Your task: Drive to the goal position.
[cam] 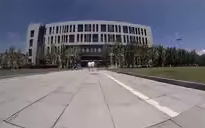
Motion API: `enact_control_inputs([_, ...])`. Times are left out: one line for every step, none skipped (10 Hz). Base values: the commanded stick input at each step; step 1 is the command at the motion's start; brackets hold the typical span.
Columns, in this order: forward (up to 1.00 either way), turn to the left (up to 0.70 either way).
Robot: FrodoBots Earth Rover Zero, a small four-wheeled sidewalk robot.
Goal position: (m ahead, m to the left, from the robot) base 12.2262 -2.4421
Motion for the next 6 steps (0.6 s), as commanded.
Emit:
enact_control_inputs([0.70,0.03])
enact_control_inputs([0.70,0.03])
enact_control_inputs([0.70,0.03])
enact_control_inputs([0.70,0.03])
enact_control_inputs([0.70,0.03])
enact_control_inputs([0.70,0.09])
